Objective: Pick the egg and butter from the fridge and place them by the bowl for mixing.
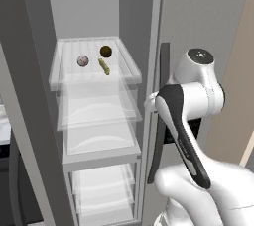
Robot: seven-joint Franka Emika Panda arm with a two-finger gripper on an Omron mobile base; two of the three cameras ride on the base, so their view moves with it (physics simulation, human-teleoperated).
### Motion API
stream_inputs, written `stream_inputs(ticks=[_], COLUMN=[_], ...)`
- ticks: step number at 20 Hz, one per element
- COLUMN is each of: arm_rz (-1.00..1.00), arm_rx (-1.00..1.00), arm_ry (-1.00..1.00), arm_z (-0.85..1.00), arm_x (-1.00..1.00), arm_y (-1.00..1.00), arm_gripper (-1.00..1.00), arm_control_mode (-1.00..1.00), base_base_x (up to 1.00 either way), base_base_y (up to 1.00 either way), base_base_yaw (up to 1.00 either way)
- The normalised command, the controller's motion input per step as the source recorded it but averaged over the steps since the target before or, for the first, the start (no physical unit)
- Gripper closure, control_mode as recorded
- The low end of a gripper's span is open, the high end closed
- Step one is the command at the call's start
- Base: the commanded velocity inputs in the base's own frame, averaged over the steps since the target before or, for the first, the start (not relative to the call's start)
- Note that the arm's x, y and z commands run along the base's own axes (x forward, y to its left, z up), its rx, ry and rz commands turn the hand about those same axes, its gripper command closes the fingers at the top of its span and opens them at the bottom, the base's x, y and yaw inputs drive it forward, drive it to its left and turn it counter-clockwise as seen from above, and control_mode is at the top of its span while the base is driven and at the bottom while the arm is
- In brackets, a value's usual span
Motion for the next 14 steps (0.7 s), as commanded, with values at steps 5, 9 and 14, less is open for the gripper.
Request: stream_inputs(ticks=[5,9,14], arm_rz=[0.01,0.0,0.0], arm_rx=[0.0,0.0,0.0], arm_ry=[-0.01,0.0,0.0], arm_z=[0.38,0.59,0.73], arm_x=[-0.07,0.0,0.06], arm_y=[0.72,0.92,0.64], arm_gripper=[-1.0,-1.0,-1.0], arm_control_mode=[-1.0,-1.0,-1.0], base_base_x=[0.0,0.0,0.0], base_base_y=[0.0,0.0,0.0], base_base_yaw=[0.0,0.0,0.0])
